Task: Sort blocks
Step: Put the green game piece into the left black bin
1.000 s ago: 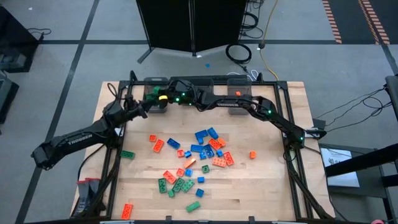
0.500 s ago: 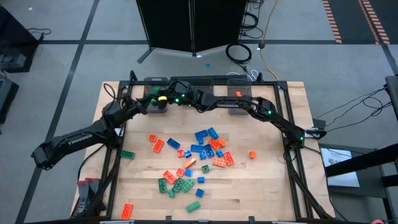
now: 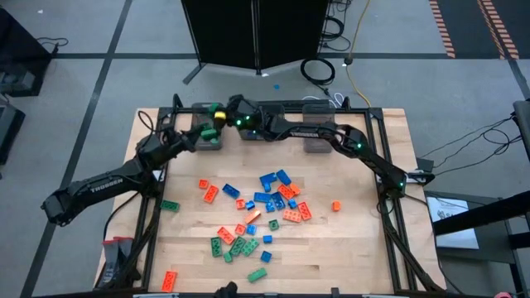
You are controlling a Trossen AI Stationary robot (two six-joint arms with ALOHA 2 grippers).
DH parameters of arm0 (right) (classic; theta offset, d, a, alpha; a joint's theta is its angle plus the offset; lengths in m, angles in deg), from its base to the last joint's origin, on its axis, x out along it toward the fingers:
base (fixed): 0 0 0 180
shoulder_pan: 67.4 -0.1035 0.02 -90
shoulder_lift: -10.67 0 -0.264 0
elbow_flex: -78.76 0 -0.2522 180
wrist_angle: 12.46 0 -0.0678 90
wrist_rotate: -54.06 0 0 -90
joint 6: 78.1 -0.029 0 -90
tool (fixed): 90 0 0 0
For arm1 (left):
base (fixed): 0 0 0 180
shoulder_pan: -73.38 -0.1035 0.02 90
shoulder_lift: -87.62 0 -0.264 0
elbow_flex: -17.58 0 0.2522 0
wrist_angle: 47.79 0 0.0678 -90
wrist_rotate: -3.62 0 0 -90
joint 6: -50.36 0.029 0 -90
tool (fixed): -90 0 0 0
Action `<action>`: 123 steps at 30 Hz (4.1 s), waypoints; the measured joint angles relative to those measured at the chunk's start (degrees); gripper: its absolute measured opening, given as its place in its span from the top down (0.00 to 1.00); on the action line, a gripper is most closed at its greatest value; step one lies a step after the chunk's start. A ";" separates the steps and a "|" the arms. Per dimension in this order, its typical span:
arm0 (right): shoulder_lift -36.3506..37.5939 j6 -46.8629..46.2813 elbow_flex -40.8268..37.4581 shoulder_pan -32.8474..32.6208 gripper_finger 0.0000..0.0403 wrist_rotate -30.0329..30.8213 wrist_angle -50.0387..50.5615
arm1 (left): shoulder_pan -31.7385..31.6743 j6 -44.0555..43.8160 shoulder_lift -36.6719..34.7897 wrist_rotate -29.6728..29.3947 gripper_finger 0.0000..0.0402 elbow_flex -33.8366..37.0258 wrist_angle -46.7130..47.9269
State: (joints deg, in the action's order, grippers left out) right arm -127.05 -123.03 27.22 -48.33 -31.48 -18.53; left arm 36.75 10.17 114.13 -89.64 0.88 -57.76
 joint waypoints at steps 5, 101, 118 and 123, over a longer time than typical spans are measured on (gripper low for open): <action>0.01 -2.63 0.00 0.80 0.44 0.38 -2.90 | 0.02 0.05 0.00 8.26 1.00 -0.02 -1.81; -5.96 40.90 16.98 -12.87 0.44 -14.29 39.57 | -4.50 10.52 -5.86 14.79 1.00 -44.29 70.79; -11.35 39.82 16.87 -12.85 0.44 -10.61 34.76 | -4.50 10.50 -11.06 14.64 1.00 -48.70 77.47; -12.68 38.88 16.94 -12.73 0.44 -10.24 32.77 | -4.50 10.47 -11.10 14.81 1.00 -48.68 77.47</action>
State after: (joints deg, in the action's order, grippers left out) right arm -139.73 -84.16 44.16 -61.06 -41.72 14.25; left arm 32.25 20.65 103.02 -74.83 -47.80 19.71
